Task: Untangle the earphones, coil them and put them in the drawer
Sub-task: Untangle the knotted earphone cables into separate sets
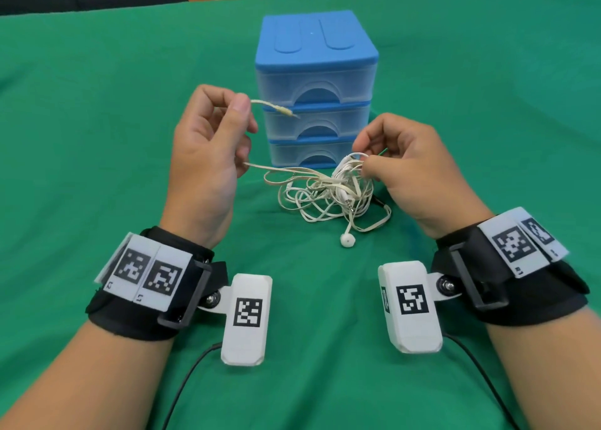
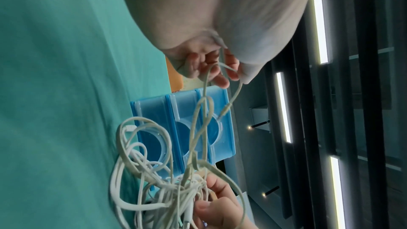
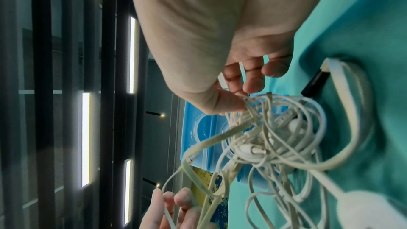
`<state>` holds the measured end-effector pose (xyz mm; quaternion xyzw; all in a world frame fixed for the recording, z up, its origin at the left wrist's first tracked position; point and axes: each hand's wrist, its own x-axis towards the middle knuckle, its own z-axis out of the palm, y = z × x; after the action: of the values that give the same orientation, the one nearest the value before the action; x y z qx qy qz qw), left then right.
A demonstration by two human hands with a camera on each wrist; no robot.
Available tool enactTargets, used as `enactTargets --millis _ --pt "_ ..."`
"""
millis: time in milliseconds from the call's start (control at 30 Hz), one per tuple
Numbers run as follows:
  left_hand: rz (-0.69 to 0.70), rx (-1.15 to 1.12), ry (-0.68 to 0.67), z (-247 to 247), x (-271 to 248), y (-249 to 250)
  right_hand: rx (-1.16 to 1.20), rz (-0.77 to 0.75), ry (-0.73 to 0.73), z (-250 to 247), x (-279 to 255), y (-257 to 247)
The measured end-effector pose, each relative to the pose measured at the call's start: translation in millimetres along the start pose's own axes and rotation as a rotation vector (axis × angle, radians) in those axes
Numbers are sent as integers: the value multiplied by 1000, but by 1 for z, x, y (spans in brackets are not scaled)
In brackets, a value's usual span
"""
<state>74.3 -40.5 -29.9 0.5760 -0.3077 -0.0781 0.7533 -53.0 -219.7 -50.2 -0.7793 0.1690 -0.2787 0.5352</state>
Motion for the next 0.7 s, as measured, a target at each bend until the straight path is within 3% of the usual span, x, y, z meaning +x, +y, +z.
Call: enactTargets --millis 100,233,367,533,600,700 --pt "-28 -114 3 -1 1 2 6 11 1 0 0 0" --pt "-143 -227 -91 -2 0 4 25 8 -8 0 -1 -1" --pt "-145 -78 -158 -5 -1 -1 37 2 -9 0 -2 -3" --pt "-66 212 -126 -9 1 -7 67 -32 -7 0 -3 -4" --pt "-1 293 -231 -7 -1 -8 81 -39 -9 0 -2 -4" --pt "-17 319 -360 -3 -6 -9 89 -39 -21 1 -3 -3"
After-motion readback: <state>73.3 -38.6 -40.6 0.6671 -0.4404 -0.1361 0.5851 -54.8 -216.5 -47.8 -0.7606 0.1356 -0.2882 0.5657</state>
